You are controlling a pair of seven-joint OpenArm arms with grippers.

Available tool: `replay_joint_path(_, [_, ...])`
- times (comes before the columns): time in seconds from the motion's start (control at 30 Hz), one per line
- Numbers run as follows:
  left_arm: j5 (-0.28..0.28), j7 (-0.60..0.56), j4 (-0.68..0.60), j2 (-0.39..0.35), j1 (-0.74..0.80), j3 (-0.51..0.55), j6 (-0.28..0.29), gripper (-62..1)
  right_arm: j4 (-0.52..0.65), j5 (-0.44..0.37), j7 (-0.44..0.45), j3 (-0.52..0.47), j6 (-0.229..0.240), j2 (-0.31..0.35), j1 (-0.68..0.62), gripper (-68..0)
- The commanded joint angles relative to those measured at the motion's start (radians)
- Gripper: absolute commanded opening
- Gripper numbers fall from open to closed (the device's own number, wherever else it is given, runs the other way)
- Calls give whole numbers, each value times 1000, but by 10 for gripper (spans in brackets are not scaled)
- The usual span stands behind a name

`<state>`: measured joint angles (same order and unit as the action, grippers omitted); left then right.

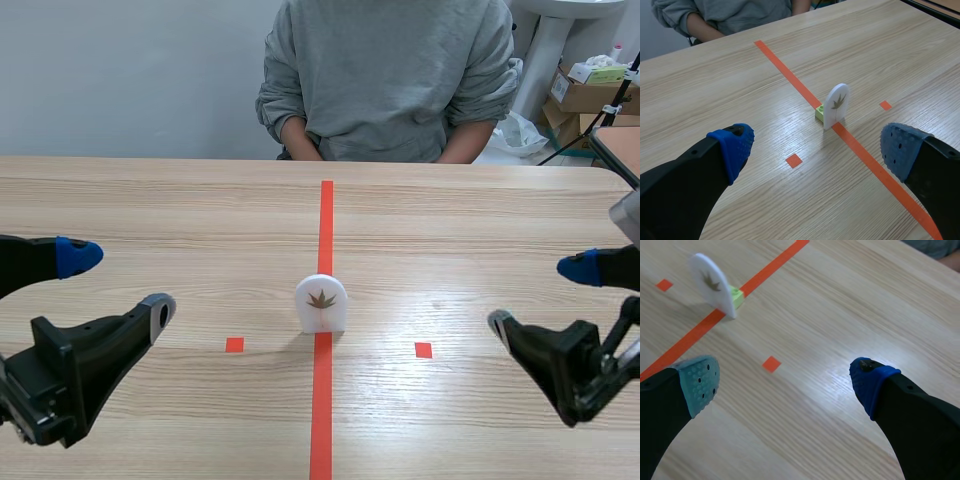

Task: Do the leaf sorting experiment

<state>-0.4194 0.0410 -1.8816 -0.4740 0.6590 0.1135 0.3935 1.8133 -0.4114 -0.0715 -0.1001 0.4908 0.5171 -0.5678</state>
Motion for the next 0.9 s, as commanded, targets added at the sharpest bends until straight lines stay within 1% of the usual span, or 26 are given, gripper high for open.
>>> replay_joint_path(0.0, [-6,-13,-10,-6,5,5,1,-67,-35,-10,4,26,1,23,45,-144])
replay_joint_path(0.1, [-6,-13,-10,-6,5,5,1,-67,-112,-10,-9,83,6,37,126,-144])
replay_joint_path(0.2, [-6,-13,-10,-6,5,5,1,-67,-195,-8,-13,154,32,46,220,-144])
replay_joint_path(0.27, [-6,-13,-10,-6,5,5,1,-67,-248,-6,-14,204,34,45,288,-144])
replay_joint_path(0.4, [-6,-13,-10,-6,5,5,1,-67,-351,16,-16,323,35,45,433,-144])
replay_joint_path(0.5, [-6,-13,-10,-5,5,5,1,-67,-417,24,-16,414,60,44,535,-144])
replay_joint_path(0.53, [-6,-13,-10,-5,5,5,1,-67,-436,24,-16,442,61,42,567,-144])
replay_joint_path(0.6, [-6,-13,-10,-5,5,5,1,-67,-470,27,-17,493,65,36,627,-154])
replay_joint_path(0.7, [-6,-13,-10,-2,5,5,1,-67,-516,49,-17,561,68,16,707,-193])
replay_joint_path(0.8, [-6,-13,-10,9,5,5,2,-67,-573,68,-19,620,68,-17,779,-236])
replay_joint_path(0.87, [-6,-13,-10,14,5,5,2,-67,-612,69,-20,656,68,-45,822,-239])
